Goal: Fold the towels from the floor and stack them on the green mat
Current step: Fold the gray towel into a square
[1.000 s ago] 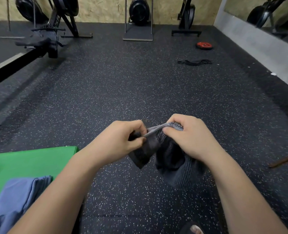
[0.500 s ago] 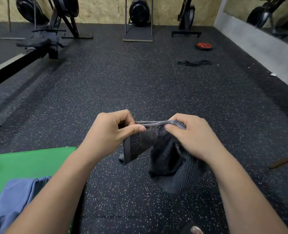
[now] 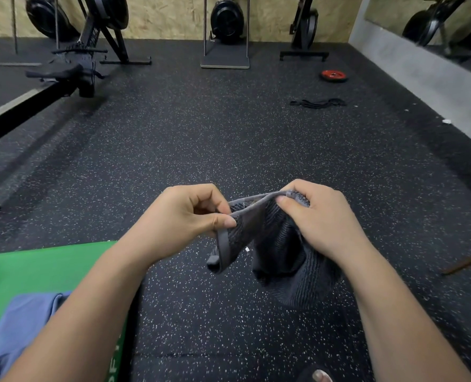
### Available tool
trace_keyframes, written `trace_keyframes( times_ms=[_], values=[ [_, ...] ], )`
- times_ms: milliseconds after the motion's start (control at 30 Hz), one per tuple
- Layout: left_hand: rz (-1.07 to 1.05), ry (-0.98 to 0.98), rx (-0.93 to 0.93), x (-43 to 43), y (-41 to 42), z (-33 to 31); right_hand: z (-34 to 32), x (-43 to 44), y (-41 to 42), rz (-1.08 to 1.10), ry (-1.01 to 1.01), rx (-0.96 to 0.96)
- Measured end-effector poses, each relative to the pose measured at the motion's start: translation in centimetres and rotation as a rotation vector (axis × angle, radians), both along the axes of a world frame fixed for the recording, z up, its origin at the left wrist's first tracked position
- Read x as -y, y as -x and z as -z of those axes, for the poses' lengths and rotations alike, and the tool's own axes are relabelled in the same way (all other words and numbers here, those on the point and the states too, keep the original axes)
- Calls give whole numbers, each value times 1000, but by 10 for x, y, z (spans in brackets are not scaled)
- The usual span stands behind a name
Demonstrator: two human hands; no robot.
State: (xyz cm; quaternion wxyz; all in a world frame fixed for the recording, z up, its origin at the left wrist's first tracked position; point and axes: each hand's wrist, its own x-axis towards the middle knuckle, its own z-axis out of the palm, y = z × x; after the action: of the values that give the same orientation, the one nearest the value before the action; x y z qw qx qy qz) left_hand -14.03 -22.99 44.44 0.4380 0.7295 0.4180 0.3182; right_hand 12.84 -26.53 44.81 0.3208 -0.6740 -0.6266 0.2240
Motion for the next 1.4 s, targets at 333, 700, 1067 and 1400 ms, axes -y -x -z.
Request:
trace_keyframes(
  times_ms=[333,700,1067,1400],
  values=[
    [-64,-200,-203,1,-1,5,6,-1,-2,-43,14,45],
    [-86,-255,-185,1,-1,4,8,-2,-2,28,8,105],
    [-67,-223,-250,-1,1,7,6,-1,-4,48,20,115],
    [-283,-255,-166,-6,-2,11,10,1,1,-18,121,116]
  ],
)
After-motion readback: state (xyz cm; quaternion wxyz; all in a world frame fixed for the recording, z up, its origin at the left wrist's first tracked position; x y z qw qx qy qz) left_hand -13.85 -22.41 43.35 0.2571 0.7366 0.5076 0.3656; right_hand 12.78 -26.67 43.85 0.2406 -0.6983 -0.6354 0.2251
